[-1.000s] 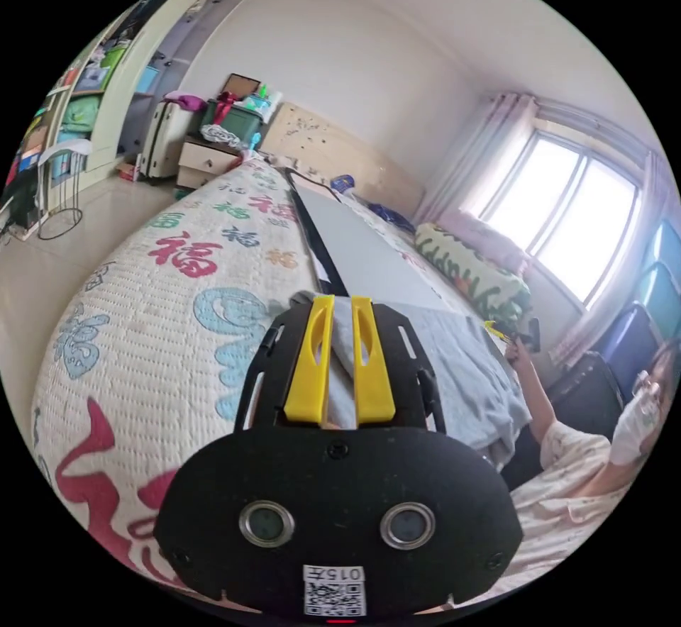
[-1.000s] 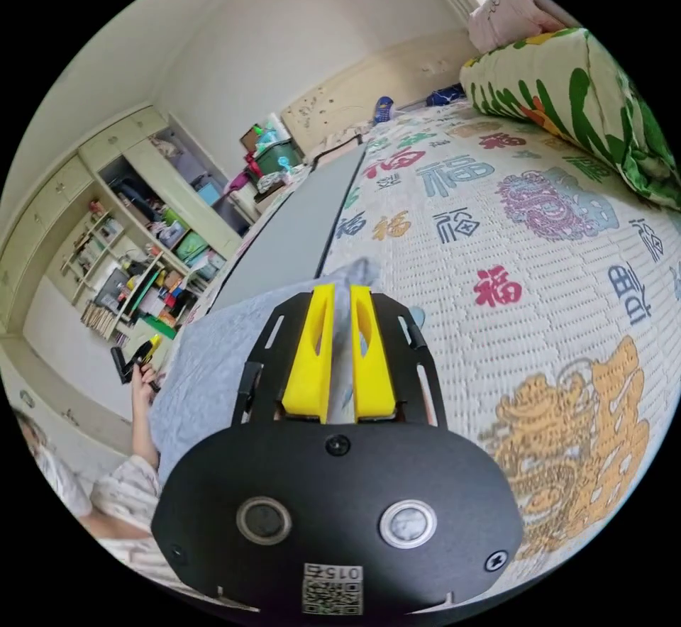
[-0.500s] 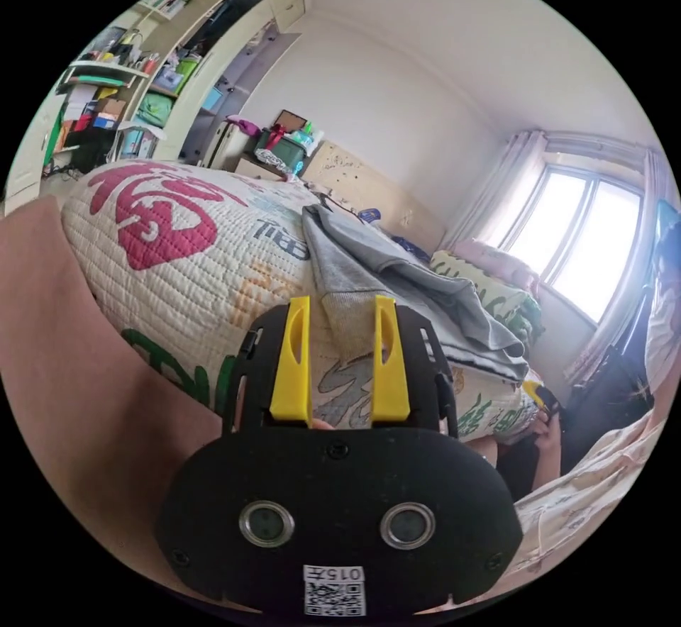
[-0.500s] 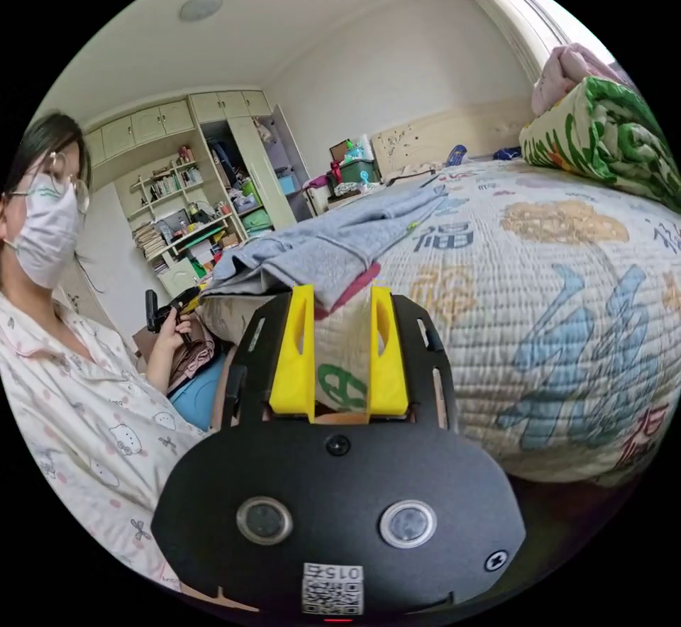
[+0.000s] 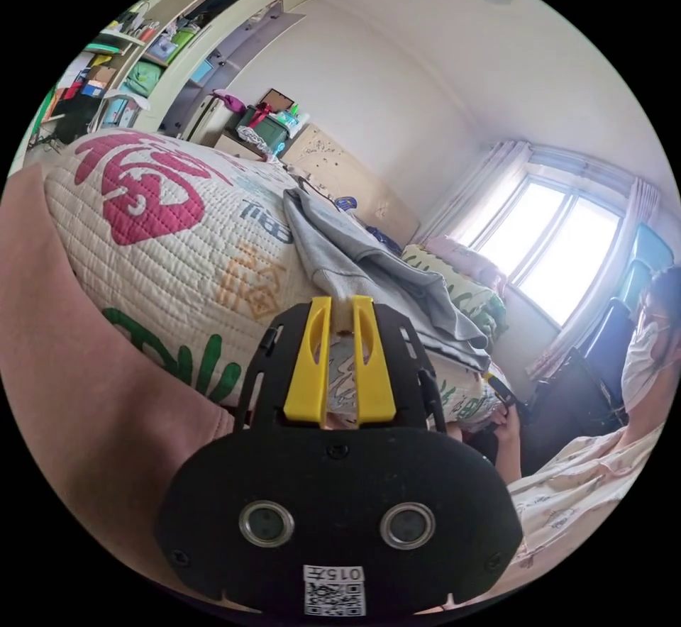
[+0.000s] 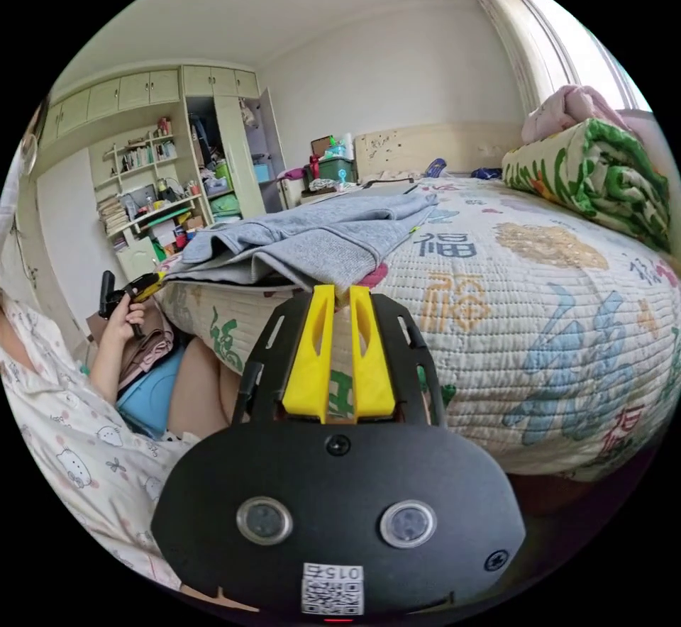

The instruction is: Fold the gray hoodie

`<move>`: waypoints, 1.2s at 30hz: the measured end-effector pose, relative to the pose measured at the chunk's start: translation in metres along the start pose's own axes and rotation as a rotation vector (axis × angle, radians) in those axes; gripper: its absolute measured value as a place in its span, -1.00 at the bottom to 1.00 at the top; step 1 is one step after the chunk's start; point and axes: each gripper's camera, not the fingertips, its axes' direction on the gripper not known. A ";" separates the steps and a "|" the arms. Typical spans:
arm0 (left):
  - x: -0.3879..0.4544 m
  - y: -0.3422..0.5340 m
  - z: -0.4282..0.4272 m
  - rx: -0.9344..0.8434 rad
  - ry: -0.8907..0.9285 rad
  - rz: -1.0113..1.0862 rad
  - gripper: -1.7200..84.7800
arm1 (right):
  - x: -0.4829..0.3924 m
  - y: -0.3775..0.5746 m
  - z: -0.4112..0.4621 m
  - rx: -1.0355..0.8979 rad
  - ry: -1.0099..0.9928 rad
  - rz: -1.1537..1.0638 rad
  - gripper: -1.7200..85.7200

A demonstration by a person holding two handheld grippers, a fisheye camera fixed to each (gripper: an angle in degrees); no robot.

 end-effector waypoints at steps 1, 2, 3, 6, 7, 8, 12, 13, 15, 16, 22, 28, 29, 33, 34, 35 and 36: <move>0.004 -0.004 -0.004 0.004 -0.007 0.011 -0.92 | 0.004 0.000 0.005 0.016 0.041 -0.011 -0.88; 0.007 -0.006 -0.005 0.006 -0.010 0.022 -0.93 | 0.007 0.000 0.007 0.022 0.053 -0.012 -0.88; 0.012 -0.011 -0.008 0.012 -0.022 0.043 -0.94 | 0.015 -0.001 0.012 0.033 0.065 -0.005 -0.89; 0.027 -0.025 -0.020 0.050 -0.070 0.084 -0.95 | 0.036 -0.005 0.029 0.015 0.104 0.002 -0.90; 0.032 -0.032 -0.025 0.051 -0.100 0.104 -0.96 | 0.043 -0.006 0.038 0.000 0.117 -0.005 -0.91; 0.035 -0.035 -0.027 0.050 -0.114 0.115 -0.96 | 0.046 -0.006 0.042 -0.004 0.120 -0.007 -0.91; 0.034 -0.052 -0.043 0.056 -0.156 0.133 -0.95 | 0.068 -0.002 0.080 -0.020 0.149 -0.008 -0.91; 0.030 -0.056 -0.050 0.077 -0.128 0.118 -0.95 | 0.074 -0.001 0.086 0.000 0.143 -0.001 -0.92; 0.025 -0.065 -0.061 0.101 -0.095 0.104 -0.95 | 0.082 -0.003 0.094 0.024 0.133 0.003 -0.92; 0.024 -0.071 -0.067 0.112 -0.090 0.109 -0.95 | 0.086 -0.004 0.098 0.041 0.125 0.000 -0.92; 0.005 -0.102 -0.076 0.034 -0.194 0.137 -0.94 | 0.109 0.007 0.169 -0.085 0.182 -0.037 -0.93; -0.038 -0.118 -0.075 -0.048 -0.229 0.120 -0.94 | 0.137 0.052 0.235 -0.102 0.147 0.017 -0.92; -0.041 -0.121 -0.078 -0.052 -0.235 0.124 -0.94 | 0.135 0.055 0.240 -0.106 0.163 0.003 -0.92; -0.055 -0.142 -0.099 -0.078 -0.314 0.195 -0.93 | 0.123 0.072 0.270 -0.147 0.250 -0.082 -0.91; -0.060 -0.146 -0.106 -0.076 -0.336 0.210 -0.93 | 0.124 0.078 0.276 -0.151 0.256 -0.083 -0.91; -0.064 -0.148 -0.109 -0.074 -0.346 0.217 -0.93 | 0.125 0.082 0.279 -0.150 0.257 -0.081 -0.91; -0.071 -0.151 -0.117 -0.067 -0.362 0.228 -0.93 | 0.126 0.091 0.283 -0.143 0.255 -0.073 -0.91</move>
